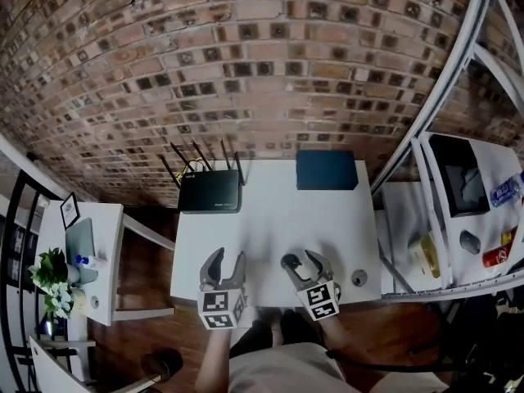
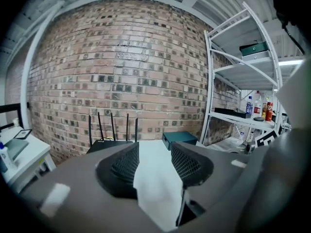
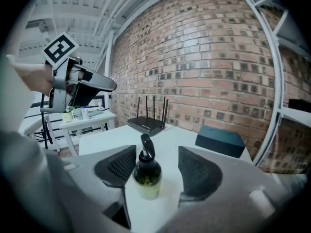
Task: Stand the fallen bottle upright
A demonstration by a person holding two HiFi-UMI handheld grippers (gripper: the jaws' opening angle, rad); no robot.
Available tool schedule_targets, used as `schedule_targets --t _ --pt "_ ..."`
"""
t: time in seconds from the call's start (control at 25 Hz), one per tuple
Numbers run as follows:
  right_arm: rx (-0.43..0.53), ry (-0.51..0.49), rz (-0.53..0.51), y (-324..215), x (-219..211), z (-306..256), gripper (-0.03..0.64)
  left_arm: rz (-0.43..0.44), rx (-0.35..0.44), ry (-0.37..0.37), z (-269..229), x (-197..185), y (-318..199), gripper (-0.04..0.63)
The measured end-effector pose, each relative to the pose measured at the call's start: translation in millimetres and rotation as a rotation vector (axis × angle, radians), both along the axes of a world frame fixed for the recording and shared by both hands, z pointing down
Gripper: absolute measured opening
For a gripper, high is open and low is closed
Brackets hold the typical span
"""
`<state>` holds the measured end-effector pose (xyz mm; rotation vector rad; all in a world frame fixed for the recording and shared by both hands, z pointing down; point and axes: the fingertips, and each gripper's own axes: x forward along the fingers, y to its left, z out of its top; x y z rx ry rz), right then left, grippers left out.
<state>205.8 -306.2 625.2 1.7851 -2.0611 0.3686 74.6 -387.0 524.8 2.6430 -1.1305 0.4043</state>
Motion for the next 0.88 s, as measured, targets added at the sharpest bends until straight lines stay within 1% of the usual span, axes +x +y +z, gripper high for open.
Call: schedule_targets --t 0.08,0.16,0.2,0.28,0.36,0.48,0.56,0.64,0.72,0.76,0.8,0.88 --pt "0.033 0.001 0.021 16 0 -16 0.264 0.022 0.026 -0.002 -6 -4 21 0.227" --pt "0.078 -0.008 0.061 44 -6 -34 0.264 0.025 0.052 0.009 -12 -16 51 0.229" --pt "0.108 -0.007 0.085 57 -10 -44 0.264 0.017 0.068 0.018 -16 -25 64 0.238" --pt "0.171 -0.005 0.136 74 -20 -67 0.264 0.009 0.116 0.026 -22 -41 83 0.283" --pt "0.196 -0.012 0.173 94 -37 -88 0.264 0.023 0.149 0.028 -28 -56 104 0.3" --pt "0.264 0.015 0.22 141 -60 -123 0.275 0.038 0.135 0.073 -28 -78 148 0.31" --pt "0.306 0.014 0.296 171 -64 -140 0.279 0.05 0.139 0.098 -33 -85 169 0.31" --pt "0.317 0.006 0.346 199 -66 -152 0.299 0.072 0.13 0.11 -40 -86 189 0.31" --pt "0.32 0.049 0.352 219 -68 -162 0.299 0.086 0.13 0.124 -51 -86 205 0.31" --pt "0.325 0.071 0.349 224 -66 -167 0.301 0.088 0.144 0.133 -60 -85 211 0.31" --pt "0.334 0.081 0.345 226 -63 -173 0.301 0.087 0.165 0.141 -71 -84 214 0.31" --pt "0.36 0.07 0.342 223 -51 -184 0.301 0.078 0.216 0.148 -91 -79 215 0.31"
